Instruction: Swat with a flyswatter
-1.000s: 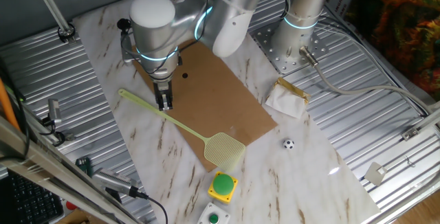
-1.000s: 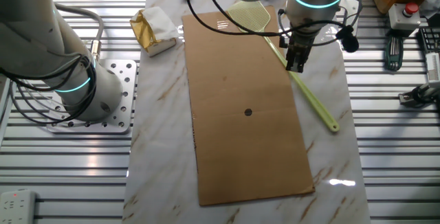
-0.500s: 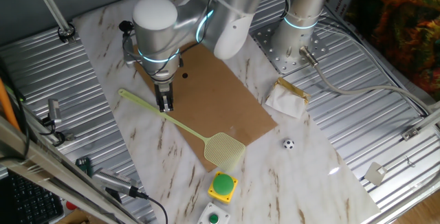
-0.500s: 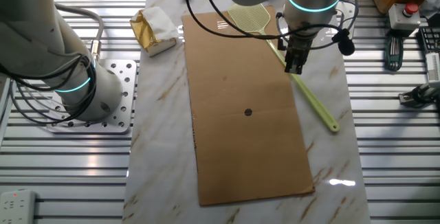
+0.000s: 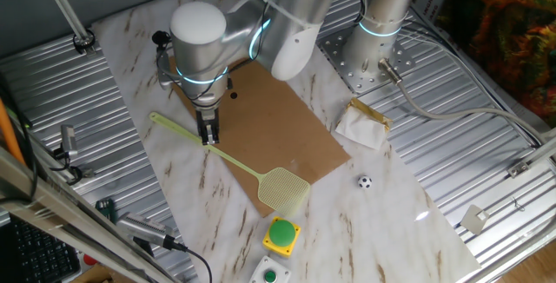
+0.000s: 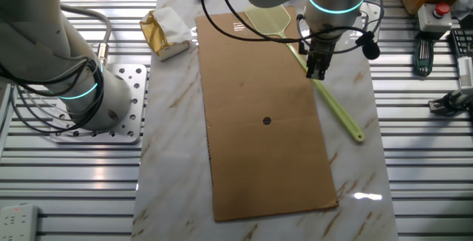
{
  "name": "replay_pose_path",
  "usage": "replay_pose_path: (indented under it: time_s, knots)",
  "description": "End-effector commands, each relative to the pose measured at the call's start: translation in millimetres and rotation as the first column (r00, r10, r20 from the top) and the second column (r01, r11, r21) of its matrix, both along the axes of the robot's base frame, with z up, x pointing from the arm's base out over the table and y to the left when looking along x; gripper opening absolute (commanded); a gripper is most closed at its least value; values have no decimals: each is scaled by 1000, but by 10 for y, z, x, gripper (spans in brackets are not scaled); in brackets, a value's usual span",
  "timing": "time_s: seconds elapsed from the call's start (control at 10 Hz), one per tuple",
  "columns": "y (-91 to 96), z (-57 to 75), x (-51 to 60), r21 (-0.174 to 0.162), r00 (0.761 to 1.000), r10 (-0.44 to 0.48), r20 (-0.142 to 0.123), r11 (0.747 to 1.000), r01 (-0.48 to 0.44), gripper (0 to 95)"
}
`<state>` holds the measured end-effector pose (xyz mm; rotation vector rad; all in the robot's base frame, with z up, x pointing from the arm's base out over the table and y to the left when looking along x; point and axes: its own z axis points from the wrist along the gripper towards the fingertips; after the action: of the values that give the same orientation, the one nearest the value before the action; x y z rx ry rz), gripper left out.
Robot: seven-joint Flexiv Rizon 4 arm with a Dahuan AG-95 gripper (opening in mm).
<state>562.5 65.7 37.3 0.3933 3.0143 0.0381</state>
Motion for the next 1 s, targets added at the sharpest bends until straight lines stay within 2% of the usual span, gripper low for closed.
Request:
replay_pose_path:
  time_s: [0.1,1.0]
  knots:
    - [0,-25,-11,0,1000,1,3,1000,-1,0]
    - [35,-74,36,1,1000,1,6,1000,-1,0]
